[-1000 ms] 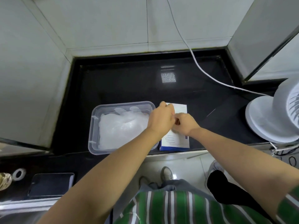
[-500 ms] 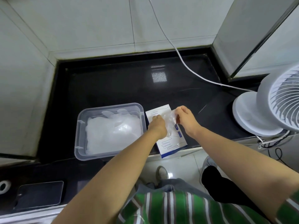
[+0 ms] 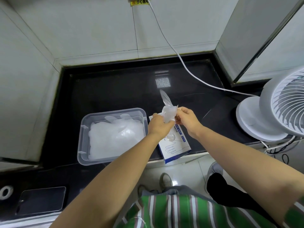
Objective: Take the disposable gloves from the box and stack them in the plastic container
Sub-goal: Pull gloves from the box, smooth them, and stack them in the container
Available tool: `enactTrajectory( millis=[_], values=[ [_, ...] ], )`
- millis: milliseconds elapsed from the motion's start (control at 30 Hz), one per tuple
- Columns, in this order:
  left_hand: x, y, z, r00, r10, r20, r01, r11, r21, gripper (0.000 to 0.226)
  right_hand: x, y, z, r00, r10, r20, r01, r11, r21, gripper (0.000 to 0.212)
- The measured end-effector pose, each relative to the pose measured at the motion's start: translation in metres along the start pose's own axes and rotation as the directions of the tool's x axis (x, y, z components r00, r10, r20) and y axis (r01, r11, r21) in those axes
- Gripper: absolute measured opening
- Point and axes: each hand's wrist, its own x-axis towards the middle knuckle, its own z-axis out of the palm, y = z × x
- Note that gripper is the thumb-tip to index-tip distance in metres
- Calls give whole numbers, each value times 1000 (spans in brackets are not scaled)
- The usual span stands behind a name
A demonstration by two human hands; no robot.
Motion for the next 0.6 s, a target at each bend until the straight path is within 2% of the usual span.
enactTrajectory(
  millis=[67,133,167,233,300,333,433,467,533,600],
  values=[
    [-1,5,2,994,107,21,-106,994,-39,52,-3,-2,-3,997,-24,76,22,999,27,17],
    [1,8,2,990,138,25,-138,990,-22,33,-7,-3,-4,990,-17,140,18,1000,-10,25],
    [3,9,0,992,127,-1,-127,992,-3,25,-8,-2,-2,990,0,140,3,1000,-19,26],
    [7,8,-3,998,47,-44,-48,998,-32,29,-9,4,0,995,26,96,-20,997,-72,21],
    [6,5,-6,999,-24,-40,18,990,-138,36,-10,13,1,992,67,103,-45,977,-209,7],
    [4,4,-8,999,-27,-45,19,986,-167,39,-11,16,2,985,100,137,-51,944,-325,8],
    [5,4,-12,996,24,-90,-41,980,-196,34,-10,26,9,961,189,201,-33,802,-596,35],
    [6,5,-15,993,33,-117,-55,980,-192,31,-8,28,13,962,193,191,-29,775,-631,42],
    [4,9,-23,987,23,-159,-73,945,-318,28,-4,29,19,969,192,156,-35,732,-680,56],
    [-1,15,-34,979,57,-196,-138,893,-428,28,0,27,18,959,224,171,-56,748,-662,57]
  ],
)
